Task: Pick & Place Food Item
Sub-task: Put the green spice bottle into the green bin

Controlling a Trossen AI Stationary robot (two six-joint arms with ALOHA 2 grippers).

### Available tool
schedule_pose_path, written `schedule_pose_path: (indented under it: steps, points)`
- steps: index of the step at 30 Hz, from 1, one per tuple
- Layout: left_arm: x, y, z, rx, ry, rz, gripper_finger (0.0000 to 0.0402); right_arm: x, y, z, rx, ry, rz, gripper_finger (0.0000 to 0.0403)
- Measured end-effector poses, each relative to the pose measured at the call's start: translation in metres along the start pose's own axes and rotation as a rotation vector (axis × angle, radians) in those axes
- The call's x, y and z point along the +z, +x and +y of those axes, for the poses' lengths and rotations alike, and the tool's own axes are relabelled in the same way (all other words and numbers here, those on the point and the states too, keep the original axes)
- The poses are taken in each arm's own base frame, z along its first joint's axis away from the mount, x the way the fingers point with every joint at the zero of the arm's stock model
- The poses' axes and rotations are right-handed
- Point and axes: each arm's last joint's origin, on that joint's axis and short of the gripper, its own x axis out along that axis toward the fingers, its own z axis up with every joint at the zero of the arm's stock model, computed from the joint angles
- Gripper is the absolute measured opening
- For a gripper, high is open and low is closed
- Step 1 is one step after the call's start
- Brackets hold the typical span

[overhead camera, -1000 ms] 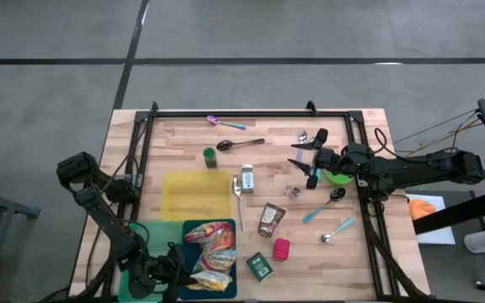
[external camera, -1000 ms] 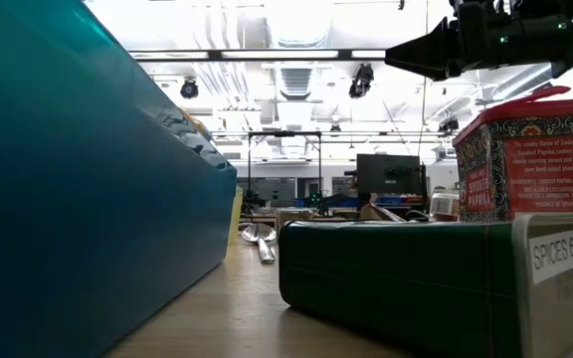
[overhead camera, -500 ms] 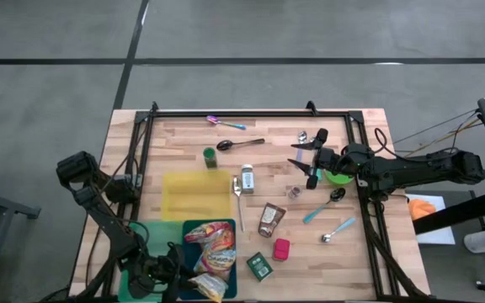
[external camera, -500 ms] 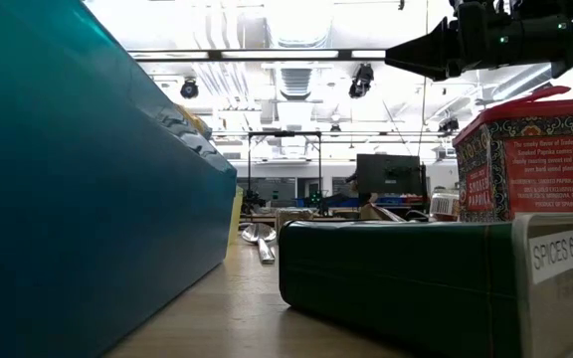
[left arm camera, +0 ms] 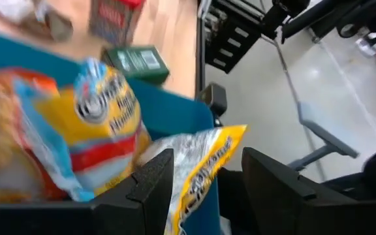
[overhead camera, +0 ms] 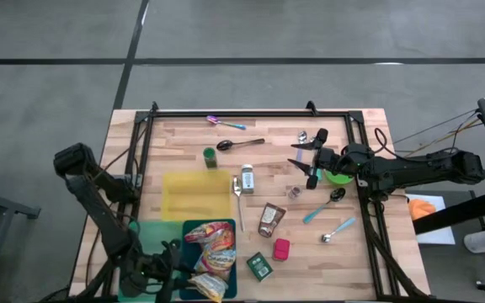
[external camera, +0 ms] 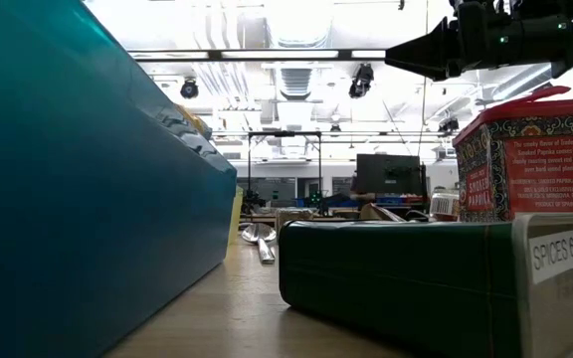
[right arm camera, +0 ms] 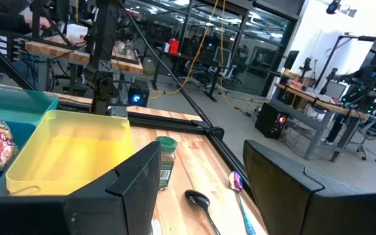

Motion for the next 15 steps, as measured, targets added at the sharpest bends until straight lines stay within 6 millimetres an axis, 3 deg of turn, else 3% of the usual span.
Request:
schedule_pose_path:
  steps: [7,15]
  points:
    - [0.035,-0.018,-0.011,0.092,0.159,-0.111,0.0183,0.0,0.0,0.0,0.0,0.0,0.0,0.0215]
    - [0.073,-0.025,0.011,0.206,0.166,-0.196,0.0183,0.0,0.0,0.0,0.0,0.0,0.0,0.0215]
